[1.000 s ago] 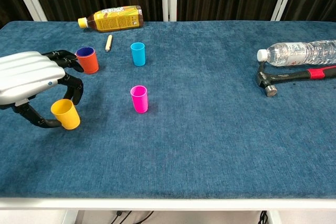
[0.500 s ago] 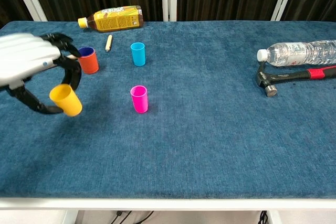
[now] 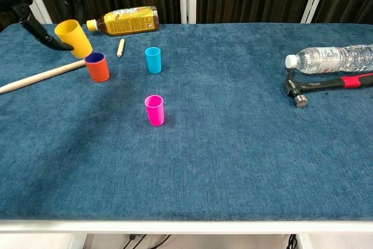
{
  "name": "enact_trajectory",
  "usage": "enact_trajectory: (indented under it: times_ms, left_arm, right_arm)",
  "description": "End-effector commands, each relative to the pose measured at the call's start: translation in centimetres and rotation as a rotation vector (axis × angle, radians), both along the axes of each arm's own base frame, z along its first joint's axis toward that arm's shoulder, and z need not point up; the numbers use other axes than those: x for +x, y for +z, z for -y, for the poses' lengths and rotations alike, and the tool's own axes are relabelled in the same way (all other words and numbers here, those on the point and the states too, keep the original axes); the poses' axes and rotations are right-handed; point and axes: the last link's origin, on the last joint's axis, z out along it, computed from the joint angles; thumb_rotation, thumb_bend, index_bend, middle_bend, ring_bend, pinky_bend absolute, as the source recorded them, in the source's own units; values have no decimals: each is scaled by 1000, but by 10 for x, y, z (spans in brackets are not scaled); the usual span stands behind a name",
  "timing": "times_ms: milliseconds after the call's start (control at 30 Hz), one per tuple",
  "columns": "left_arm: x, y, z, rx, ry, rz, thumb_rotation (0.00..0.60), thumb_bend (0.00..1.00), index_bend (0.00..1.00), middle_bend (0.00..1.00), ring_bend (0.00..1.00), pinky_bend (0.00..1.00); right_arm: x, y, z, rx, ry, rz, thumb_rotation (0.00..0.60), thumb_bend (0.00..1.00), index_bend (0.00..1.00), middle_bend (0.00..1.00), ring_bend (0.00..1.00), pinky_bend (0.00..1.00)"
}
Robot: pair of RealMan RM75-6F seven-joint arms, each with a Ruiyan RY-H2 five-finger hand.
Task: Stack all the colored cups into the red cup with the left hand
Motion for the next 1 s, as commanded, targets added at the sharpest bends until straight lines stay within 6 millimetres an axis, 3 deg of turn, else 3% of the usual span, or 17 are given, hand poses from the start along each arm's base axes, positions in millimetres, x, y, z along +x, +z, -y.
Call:
enact_trajectory:
  times_ms: [33,400,1000]
  left_arm:
    - [7,-10,-27,-6,44,-6,600,209,504,534,167,0]
    - [0,-28,-59,1,118,-60,600,210,505,538,187,0]
    - [-18,-43,-63,-20,166,-79,600,209,497,531,186,0]
  right_arm:
    - [-1,0,-1,0,-3,4,600,311,0,0,0,0]
    - [-2,4,2,-4,0,5,600,311,0,0,0,0]
    - [-1,3,2,-5,-1,-1,600,310,0,0,0,0]
